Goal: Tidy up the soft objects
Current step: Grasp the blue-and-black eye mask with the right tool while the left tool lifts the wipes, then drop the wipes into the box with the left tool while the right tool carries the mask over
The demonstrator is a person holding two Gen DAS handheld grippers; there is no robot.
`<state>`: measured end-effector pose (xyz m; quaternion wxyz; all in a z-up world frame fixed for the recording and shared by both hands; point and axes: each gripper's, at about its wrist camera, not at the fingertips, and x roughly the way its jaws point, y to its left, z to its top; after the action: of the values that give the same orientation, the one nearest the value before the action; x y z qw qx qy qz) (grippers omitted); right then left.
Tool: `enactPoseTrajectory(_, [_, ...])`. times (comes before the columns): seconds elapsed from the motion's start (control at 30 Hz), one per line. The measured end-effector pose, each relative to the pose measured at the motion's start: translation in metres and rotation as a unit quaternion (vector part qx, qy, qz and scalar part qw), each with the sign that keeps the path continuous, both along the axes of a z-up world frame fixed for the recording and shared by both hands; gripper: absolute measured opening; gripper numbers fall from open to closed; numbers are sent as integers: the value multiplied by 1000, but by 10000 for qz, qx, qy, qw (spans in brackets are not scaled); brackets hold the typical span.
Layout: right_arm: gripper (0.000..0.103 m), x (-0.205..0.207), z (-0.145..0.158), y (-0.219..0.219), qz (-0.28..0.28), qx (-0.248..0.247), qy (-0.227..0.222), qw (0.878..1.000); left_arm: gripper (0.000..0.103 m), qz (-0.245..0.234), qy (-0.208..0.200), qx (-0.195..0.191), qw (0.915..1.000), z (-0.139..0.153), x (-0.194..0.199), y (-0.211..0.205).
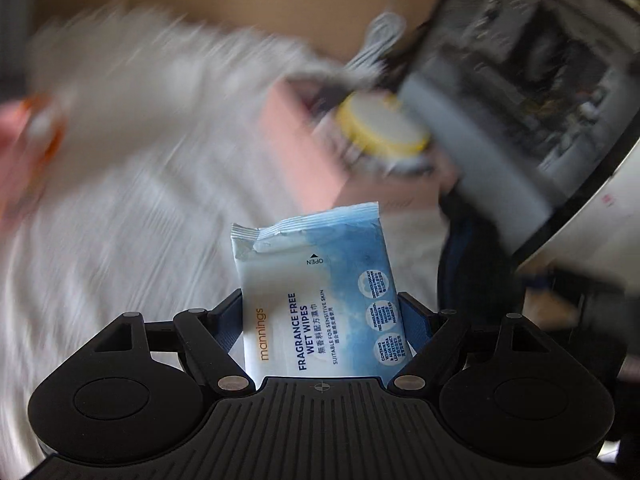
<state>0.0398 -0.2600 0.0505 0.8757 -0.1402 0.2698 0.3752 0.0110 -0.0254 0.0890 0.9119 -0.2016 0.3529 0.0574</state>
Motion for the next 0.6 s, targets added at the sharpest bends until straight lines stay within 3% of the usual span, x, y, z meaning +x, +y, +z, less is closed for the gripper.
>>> enactPoseTrajectory(0.17, [73, -2, 0, -40, -765, 318, -50, 9965, 84, -156, -690, 492, 9963, 56, 80, 17])
enactPoseTrajectory(0.27, [73, -3, -1, -54, -1023, 435, -88, 9938, 84, -48, -990, 382, 9943, 66, 128, 26])
enactPoseTrajectory(0.4, [73, -2, -6, -57, -1223, 418, -1, 9916, 85, 87, -945, 156, 9954, 36, 186, 32])
enactPoseTrajectory(0.5, [73, -2, -10, -53, -1248, 307, -13, 9917, 88, 105, 49, 210, 9997, -17, 226, 29])
enactPoseTrajectory(0.57, [73, -2, -13, -52, -1257, 217, -57, 9918, 91, -32, -210, 653, 9976, -23, 225, 18])
enactPoseTrajectory(0.6, [73, -3, -14, -51, -1260, 190, -49, 9918, 89, -69, -186, 653, 9977, -23, 227, 16])
